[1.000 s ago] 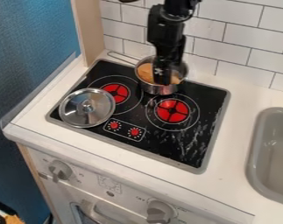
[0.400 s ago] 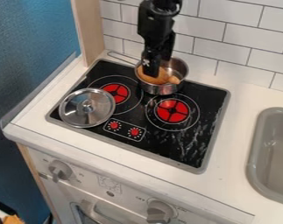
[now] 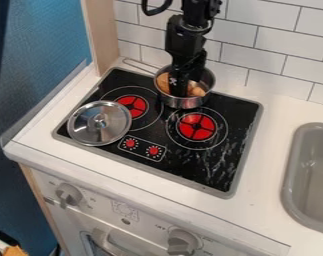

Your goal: Move the yellow thing out of the silver pot to the right burner

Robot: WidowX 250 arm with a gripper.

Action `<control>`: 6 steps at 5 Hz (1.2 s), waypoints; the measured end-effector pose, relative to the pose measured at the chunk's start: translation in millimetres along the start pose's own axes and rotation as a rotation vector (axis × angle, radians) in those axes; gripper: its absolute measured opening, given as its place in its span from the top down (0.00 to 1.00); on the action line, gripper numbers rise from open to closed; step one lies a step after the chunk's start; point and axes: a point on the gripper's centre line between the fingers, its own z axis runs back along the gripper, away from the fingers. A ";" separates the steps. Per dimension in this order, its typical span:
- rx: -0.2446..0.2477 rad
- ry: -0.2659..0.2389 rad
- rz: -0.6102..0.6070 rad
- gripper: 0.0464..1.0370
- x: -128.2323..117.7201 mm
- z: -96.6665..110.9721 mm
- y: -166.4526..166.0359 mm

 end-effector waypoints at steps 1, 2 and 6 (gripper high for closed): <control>0.012 0.014 -0.009 0.10 -4.4 -9.0 -2.5; -0.013 0.027 0.011 0.37 -5.9 -9.4 -6.4; -0.081 0.041 0.080 0.70 -5.3 9.8 -3.7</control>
